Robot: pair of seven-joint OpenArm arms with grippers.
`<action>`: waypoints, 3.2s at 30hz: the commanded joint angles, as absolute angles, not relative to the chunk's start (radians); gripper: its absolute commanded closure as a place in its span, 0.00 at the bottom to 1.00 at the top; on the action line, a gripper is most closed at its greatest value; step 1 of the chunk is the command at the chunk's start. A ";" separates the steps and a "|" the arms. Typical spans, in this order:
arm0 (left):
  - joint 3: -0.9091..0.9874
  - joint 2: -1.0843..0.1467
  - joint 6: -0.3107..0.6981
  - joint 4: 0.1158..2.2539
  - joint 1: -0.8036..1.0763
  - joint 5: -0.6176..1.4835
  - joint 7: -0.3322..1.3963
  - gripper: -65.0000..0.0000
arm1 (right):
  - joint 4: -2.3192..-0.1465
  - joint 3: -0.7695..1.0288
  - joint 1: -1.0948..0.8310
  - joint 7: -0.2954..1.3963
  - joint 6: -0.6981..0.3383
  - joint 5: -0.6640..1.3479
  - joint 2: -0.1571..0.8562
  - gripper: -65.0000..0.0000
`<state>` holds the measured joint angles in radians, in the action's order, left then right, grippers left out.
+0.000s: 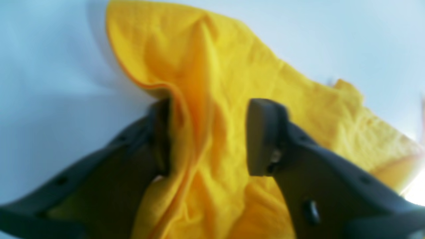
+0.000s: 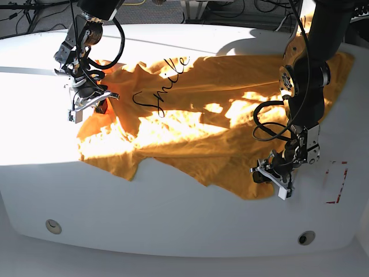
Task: Fold the T-shirt properly
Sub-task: 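Lift the shirt edges with both grippers, then raise the shirt high with both grippers and shake it out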
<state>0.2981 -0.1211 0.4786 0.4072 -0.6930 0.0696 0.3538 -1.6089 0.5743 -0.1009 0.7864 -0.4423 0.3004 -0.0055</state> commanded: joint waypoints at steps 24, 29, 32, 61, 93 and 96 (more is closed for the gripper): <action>0.389 -0.163 0.423 1.158 -0.461 0.119 0.731 1.00 | -1.986 0.575 -0.096 0.923 -0.444 0.318 0.042 1.00; 0.417 -0.171 0.421 1.405 -0.392 0.194 0.826 1.00 | -2.011 0.573 -0.054 0.981 -0.444 0.318 0.073 1.00; 0.450 -0.171 0.421 1.532 -0.367 0.228 0.871 1.00 | -2.006 0.573 -0.015 0.997 -0.444 0.320 0.107 1.00; 0.447 -0.185 0.303 1.934 -0.791 0.182 0.903 1.00 | -1.791 0.312 0.684 1.050 -0.444 0.320 0.489 1.00; 0.297 -0.114 0.306 1.888 -1.064 0.054 0.903 1.00 | -1.604 -0.019 1.207 1.055 -0.579 0.320 0.714 1.00; 0.297 -0.113 0.306 1.899 -0.984 0.070 0.903 1.00 | -1.678 0.085 1.050 1.055 -0.579 0.320 0.716 1.00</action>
